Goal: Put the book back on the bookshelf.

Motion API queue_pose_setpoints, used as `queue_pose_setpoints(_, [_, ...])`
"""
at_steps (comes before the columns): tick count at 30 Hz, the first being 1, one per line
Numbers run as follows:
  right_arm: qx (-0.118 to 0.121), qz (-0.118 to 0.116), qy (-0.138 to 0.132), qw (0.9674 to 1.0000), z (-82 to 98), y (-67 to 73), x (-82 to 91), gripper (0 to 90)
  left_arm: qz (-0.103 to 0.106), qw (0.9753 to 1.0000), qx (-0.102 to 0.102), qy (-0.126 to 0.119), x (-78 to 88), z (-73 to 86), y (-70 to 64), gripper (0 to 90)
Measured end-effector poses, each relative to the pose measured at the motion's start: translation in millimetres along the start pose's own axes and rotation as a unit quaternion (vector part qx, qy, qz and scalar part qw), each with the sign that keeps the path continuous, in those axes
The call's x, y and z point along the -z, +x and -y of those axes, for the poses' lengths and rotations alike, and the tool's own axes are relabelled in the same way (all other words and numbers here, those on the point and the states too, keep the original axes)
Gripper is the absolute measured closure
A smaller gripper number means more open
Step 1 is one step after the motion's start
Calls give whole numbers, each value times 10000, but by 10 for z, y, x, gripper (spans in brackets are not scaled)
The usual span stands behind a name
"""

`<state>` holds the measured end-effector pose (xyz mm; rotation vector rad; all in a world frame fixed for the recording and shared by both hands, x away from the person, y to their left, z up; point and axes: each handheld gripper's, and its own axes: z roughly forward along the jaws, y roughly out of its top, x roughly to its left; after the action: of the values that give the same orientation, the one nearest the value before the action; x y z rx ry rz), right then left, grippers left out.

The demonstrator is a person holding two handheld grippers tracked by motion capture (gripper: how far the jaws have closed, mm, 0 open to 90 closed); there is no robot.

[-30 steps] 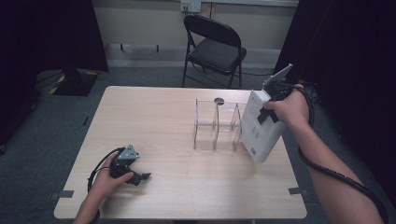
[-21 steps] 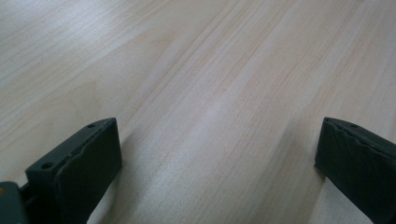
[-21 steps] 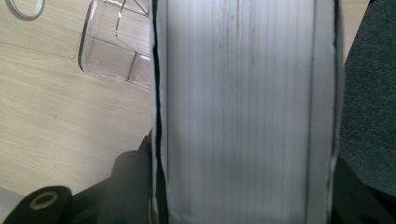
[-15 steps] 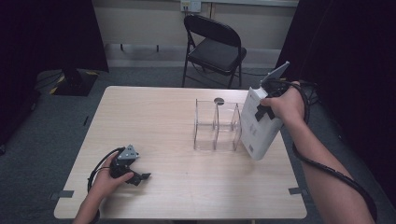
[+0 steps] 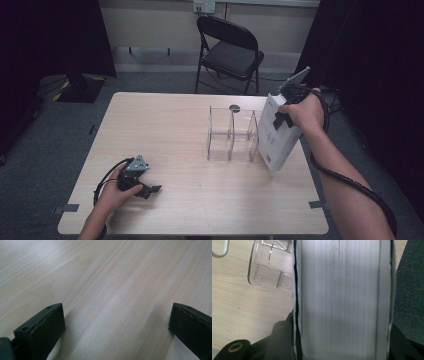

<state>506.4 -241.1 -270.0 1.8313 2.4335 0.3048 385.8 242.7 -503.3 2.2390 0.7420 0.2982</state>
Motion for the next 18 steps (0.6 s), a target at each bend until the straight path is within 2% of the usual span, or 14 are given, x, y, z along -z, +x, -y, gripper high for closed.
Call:
queue_pose_setpoints(11, [-107, 40, -73, 9999, -66, 11, -37, 531, 0, 10000, -2, 1, 0, 0, 1, 0])
queue_pose_setpoints(18, [-99, 86, -18, 9999, -103, 32, -70, 531, 0, 10000, -3, 0, 0, 0, 0, 0])
